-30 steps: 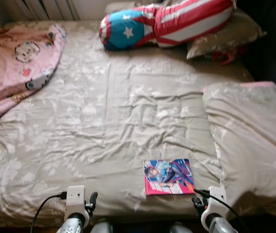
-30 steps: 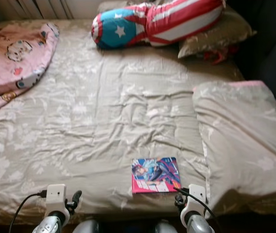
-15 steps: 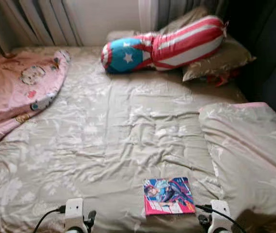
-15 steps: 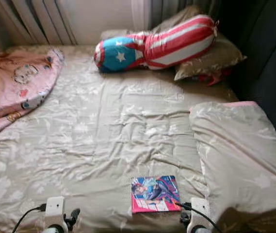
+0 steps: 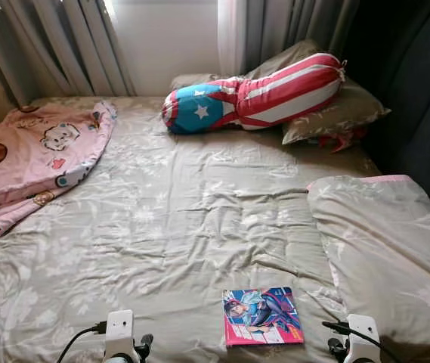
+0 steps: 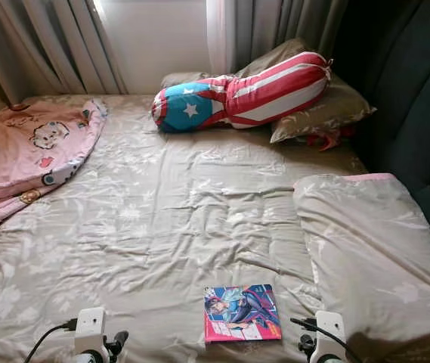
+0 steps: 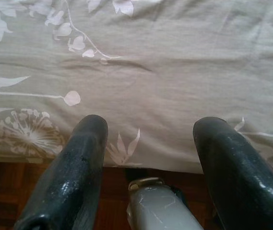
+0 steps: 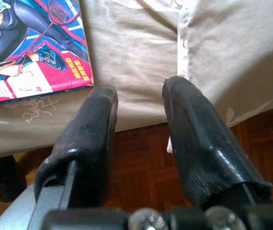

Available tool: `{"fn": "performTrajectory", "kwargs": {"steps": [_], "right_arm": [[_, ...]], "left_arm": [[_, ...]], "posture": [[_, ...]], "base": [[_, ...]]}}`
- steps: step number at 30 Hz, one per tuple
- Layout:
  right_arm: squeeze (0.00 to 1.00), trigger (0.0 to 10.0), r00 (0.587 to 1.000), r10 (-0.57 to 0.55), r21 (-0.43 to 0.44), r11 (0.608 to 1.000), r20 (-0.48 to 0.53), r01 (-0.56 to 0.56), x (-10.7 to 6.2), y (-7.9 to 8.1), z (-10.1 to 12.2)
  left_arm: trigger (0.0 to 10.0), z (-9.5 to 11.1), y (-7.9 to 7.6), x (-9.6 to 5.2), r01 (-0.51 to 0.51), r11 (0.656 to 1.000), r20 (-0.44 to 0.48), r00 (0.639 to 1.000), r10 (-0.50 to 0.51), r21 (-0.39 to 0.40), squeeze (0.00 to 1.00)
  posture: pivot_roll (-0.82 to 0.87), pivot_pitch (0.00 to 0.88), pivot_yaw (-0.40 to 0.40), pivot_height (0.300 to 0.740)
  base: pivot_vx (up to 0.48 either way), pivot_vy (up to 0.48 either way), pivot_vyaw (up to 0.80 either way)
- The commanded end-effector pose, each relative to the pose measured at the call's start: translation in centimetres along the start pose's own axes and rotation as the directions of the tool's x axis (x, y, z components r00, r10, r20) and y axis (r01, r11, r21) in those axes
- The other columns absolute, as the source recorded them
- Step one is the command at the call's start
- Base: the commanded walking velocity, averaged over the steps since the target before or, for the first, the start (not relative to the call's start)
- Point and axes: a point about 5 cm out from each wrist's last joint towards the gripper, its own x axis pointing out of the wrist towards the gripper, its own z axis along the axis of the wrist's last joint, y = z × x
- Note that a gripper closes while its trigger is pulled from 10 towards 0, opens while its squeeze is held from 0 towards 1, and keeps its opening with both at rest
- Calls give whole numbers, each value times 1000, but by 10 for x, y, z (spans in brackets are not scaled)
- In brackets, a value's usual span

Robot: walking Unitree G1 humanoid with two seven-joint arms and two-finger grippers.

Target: Clean up the room

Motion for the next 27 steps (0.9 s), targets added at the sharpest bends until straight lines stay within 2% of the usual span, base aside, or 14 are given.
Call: {"fn": "performTrajectory", "kwargs": {"steps": [1,6,9,13,17,27], "right_arm": [[0,10000,1000,-12,17,1000,-25,12,0,2,-5],[0,10000,999,-30,41,999,-42,32,-2,2,-12],[0,10000,998,-48,61,997,-42,51,-4,-17,-9],[0,10000,997,-50,68,996,-53,54,-6,-21,-13],[0,10000,996,-47,51,997,-74,51,-9,-25,-21],[0,10000,993,-61,36,997,-105,65,-14,-38,-31]], "left_arm": [[10000,-4,8,-1,-24,1000,-30,999,23,-9,0],[10000,-14,10,-4,-31,999,-53,998,31,-15,0],[10000,-18,10,-5,-28,1000,-63,998,28,-8,0],[10000,-23,11,-7,-31,1000,-69,997,31,-5,0],[10000,-37,13,-13,-36,999,-105,994,36,2,0],[10000,-45,19,-16,-44,999,-139,989,44,1,0]], "posture": [[-127,0,-4,740],[-135,0,5,740],[-129,0,28,740],[-127,0,30,740],[-105,0,18,740],[-92,0,6,740]], "base": [[0,0,0],[0,0,0],[0,0,800],[0,0,800],[0,0,800],[0,0,800]]}}
